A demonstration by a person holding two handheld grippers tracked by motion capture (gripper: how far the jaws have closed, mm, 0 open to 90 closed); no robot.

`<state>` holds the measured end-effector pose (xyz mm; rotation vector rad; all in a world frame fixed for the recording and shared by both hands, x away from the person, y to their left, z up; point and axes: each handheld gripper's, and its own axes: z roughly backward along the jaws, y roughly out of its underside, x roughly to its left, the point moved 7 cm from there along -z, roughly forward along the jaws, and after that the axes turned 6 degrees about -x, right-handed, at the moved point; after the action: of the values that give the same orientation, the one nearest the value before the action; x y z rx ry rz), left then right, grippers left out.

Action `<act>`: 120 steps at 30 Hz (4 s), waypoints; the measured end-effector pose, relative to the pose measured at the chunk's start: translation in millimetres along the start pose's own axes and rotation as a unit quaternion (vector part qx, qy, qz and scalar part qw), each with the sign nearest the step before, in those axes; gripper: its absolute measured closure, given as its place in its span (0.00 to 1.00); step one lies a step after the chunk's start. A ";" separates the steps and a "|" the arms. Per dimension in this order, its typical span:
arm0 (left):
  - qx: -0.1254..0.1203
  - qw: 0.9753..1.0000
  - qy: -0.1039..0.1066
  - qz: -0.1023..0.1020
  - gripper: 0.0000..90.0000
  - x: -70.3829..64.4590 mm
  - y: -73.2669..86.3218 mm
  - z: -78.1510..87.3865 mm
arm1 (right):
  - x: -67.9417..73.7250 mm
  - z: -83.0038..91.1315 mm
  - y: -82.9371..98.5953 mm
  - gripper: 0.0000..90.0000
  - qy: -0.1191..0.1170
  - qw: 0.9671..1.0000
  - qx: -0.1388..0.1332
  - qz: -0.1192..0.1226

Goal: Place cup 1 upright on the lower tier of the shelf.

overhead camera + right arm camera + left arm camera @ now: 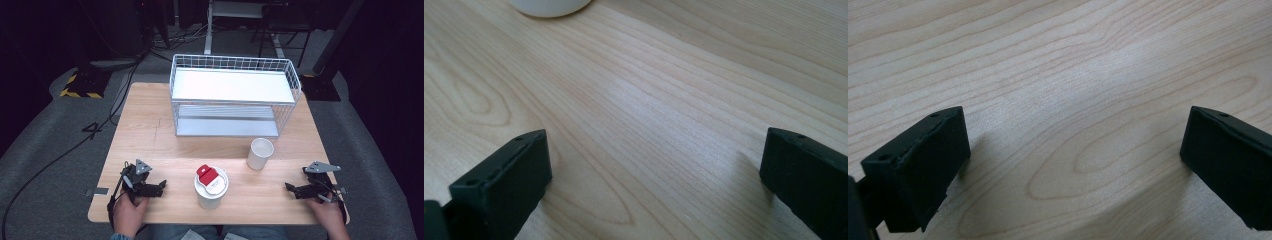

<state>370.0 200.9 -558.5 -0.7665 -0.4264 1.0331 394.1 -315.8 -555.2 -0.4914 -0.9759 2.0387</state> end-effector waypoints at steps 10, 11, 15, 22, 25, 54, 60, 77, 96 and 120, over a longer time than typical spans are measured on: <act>0.000 1.000 0.003 -0.001 0.00 0.7 -0.4 -0.4 | 2.7 -0.3 -0.2 0.00 0.009 1.000 0.002 -0.006; 0.000 1.000 0.003 -0.001 0.00 0.6 -0.4 -0.4 | 2.7 -0.3 -0.2 0.00 0.009 1.000 0.001 -0.007; 0.000 1.000 0.003 -0.001 0.00 0.6 -0.4 -0.4 | 2.6 -0.3 -0.2 0.00 0.009 1.000 0.001 -0.006; 0.000 1.000 0.003 -0.001 0.00 0.6 -0.5 -0.4 | 2.6 -0.3 -0.3 0.00 0.009 1.000 0.001 -0.006; 0.000 1.000 0.003 -0.001 0.00 0.7 -0.5 -0.4 | 2.6 -0.4 -0.3 0.00 0.009 1.000 0.002 -0.006; 0.000 1.000 -0.001 0.001 0.00 1.2 -1.7 -1.6 | 14.8 9.3 -29.4 0.00 -0.016 0.999 -0.044 0.001; 0.001 1.000 -0.002 0.001 0.00 1.1 -2.8 -2.7 | 23.7 6.9 -43.3 0.00 -0.029 0.997 -0.074 0.011; 0.000 1.000 -0.009 0.006 0.00 1.2 -7.1 -7.4 | 45.0 -25.0 -67.8 0.00 -0.049 0.994 -0.096 0.029; 0.000 1.000 -0.009 0.007 0.00 1.1 -7.2 -7.5 | 59.3 -65.2 -80.3 0.09 -0.047 0.993 -0.110 0.011; 0.000 1.000 -0.009 0.007 0.00 1.2 -7.2 -7.5 | 63.8 -72.1 -81.4 0.26 -0.031 0.992 -0.112 0.042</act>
<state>379.8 197.1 -558.3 -0.7606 -0.4375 1.0535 441.5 -200.4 -537.0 -0.5981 -1.2489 2.0387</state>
